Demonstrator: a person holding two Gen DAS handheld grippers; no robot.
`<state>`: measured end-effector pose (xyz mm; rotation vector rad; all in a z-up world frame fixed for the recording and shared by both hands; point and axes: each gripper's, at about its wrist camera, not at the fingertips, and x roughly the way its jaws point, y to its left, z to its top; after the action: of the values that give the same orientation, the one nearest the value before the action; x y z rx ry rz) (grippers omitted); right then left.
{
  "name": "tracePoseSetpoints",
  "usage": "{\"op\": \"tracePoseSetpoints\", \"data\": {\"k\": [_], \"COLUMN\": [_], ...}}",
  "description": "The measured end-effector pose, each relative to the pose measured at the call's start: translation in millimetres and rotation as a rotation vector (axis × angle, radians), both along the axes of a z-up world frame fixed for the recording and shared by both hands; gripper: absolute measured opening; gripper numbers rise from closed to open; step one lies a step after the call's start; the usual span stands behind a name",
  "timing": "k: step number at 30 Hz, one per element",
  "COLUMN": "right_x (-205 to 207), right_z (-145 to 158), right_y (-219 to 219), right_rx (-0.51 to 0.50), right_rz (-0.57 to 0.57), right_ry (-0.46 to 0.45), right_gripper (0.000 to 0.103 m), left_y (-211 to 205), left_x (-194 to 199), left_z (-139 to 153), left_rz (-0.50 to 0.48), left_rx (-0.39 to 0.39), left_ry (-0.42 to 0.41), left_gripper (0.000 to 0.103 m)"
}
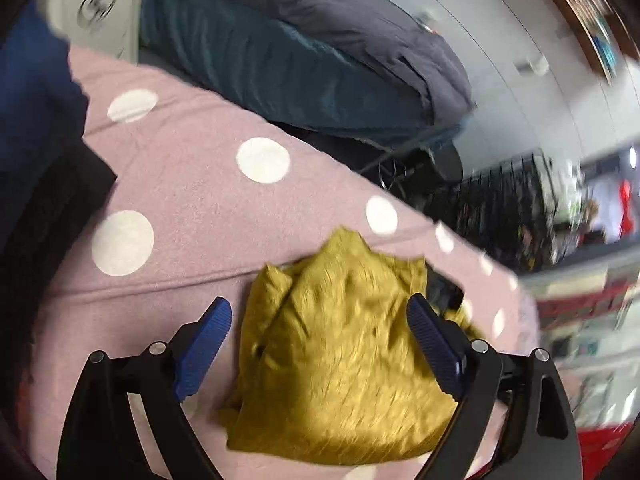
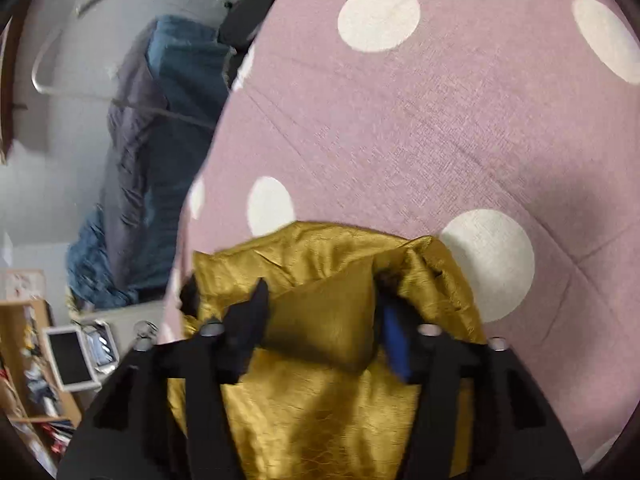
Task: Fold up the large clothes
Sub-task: 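Lift the hem with both grippers and fold it up toward the collar, then press and smooth the folded jacket flat with both grippers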
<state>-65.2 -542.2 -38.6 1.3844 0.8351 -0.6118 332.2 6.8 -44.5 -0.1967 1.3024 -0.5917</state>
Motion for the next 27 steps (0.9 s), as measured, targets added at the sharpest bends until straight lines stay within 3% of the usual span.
{"op": "tracePoseSetpoints", "data": {"k": [4, 6, 8, 11, 15, 21, 27], "right_x": [-14, -17, -13, -11, -16, -22, -5], "right_z": [40, 60, 73, 74, 59, 44, 33], "right_y": [20, 44, 84, 147, 214, 244, 236], "right_rx": [-0.170, -0.264, -0.351, -0.431, -0.481, -0.508, -0.515], "right_rz": [0.022, 0.102, 0.246, 0.464, 0.625, 0.664, 0.698], "right_ry": [0.062, 0.096, 0.142, 0.174, 0.225, 0.275, 0.325], "right_gripper": [0.069, 0.069, 0.080, 0.080, 0.080, 0.080, 0.080], "left_y": [-43, -59, -74, -95, -104, -118, -137], "left_x": [-84, -125, -163, -213, -241, -246, -231], "left_z": [17, 16, 8, -16, -39, -44, -63], "left_rz": [-0.218, -0.297, -0.377, -0.491, -0.516, -0.513, -0.499], "left_rx": [0.229, 0.281, 0.314, 0.358, 0.384, 0.448, 0.519], "left_ry": [-0.251, -0.330, -0.372, -0.367, -0.316, -0.364, -0.335], "left_gripper": [0.090, 0.090, 0.091, 0.092, 0.092, 0.092, 0.092]}}
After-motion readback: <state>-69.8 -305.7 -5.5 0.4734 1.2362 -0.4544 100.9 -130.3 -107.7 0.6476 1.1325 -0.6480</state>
